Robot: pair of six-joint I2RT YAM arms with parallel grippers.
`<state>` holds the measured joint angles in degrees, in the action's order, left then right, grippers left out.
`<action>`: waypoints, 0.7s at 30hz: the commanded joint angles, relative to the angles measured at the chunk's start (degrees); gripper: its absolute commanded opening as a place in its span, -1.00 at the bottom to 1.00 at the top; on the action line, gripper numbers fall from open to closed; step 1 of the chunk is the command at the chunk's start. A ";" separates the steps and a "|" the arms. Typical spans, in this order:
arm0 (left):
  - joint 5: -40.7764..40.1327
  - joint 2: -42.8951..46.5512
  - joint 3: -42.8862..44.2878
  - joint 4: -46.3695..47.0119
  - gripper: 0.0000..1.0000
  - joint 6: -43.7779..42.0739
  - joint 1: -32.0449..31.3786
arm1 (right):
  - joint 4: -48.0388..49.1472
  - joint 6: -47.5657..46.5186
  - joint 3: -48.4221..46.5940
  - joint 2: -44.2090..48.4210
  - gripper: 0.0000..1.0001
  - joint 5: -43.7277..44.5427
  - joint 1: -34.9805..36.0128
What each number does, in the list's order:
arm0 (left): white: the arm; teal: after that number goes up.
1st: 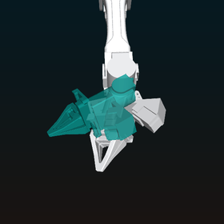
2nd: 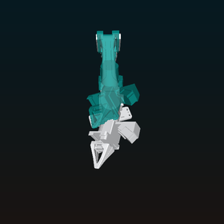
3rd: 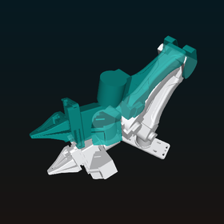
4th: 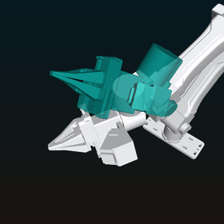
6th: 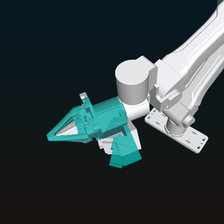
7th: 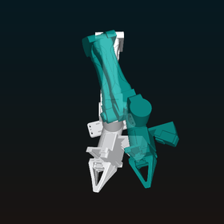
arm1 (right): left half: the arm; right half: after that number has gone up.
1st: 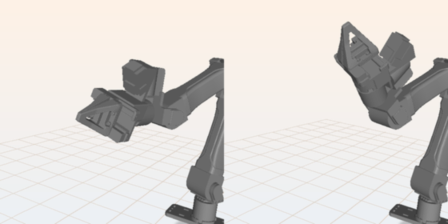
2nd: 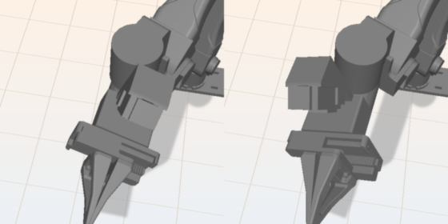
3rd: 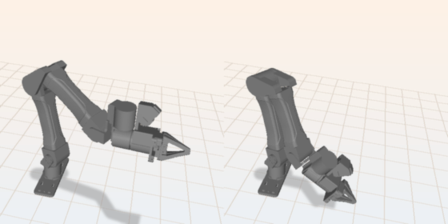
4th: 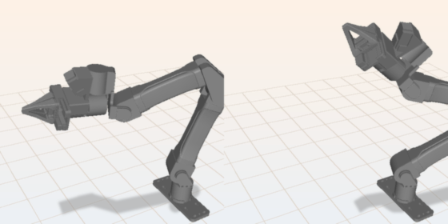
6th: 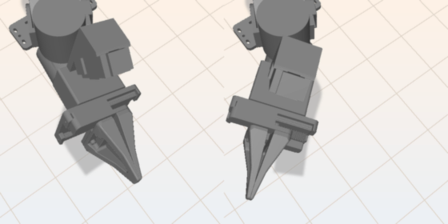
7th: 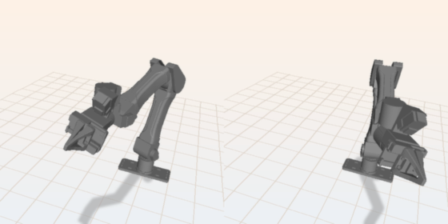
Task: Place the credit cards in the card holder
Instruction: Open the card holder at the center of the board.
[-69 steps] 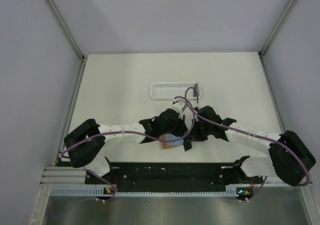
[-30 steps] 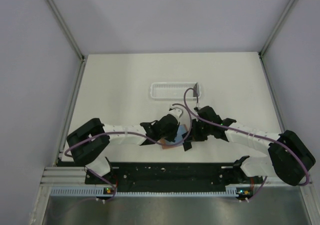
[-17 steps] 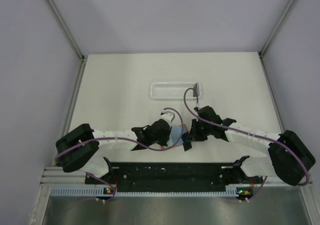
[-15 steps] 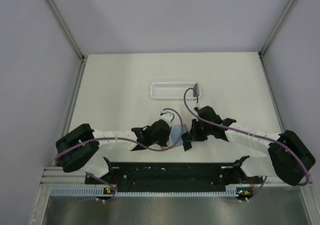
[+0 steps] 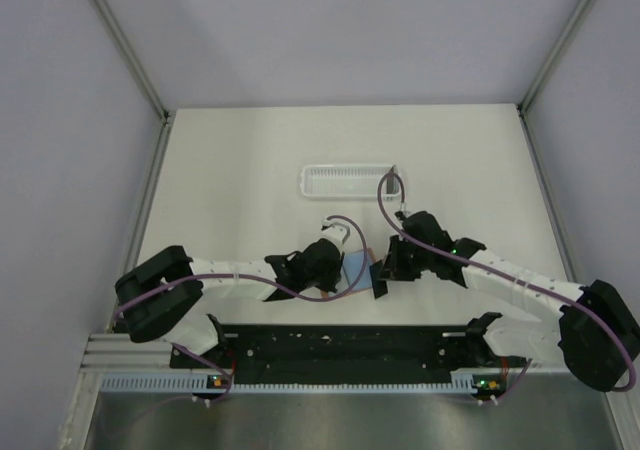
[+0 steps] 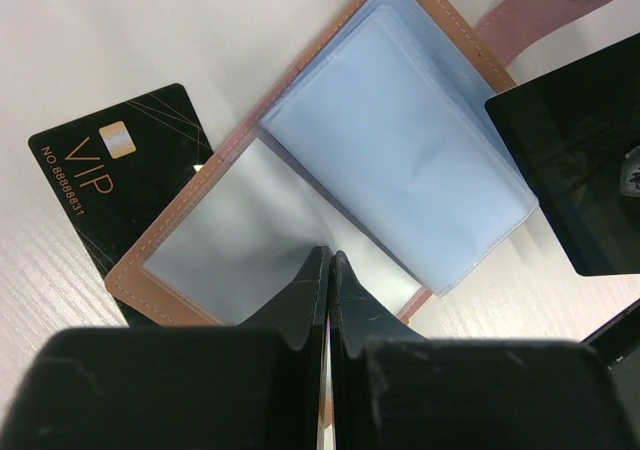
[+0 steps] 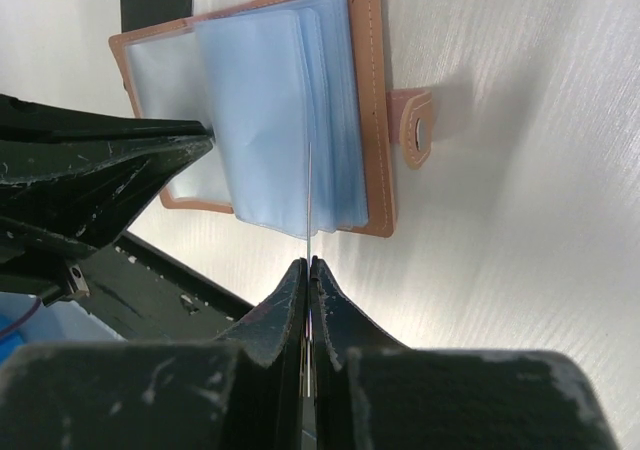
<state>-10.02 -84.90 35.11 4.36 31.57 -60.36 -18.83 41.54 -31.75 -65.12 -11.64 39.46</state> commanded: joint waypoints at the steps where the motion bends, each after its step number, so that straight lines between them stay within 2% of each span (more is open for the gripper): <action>1: 0.27 -0.88 -0.31 1.53 -1.00 0.42 -0.20 | -1.74 -0.93 -2.79 0.79 -1.00 1.00 -0.44; 21: 0.44 -1.32 -0.66 2.50 -1.00 1.04 -0.20 | 2.57 -0.76 -2.79 -2.99 -1.00 -4.44 -0.35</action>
<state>-9.91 -85.41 35.11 5.28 31.86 -60.36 -19.88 41.10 -32.05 -67.55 -13.72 39.46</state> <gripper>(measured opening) 0.012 0.006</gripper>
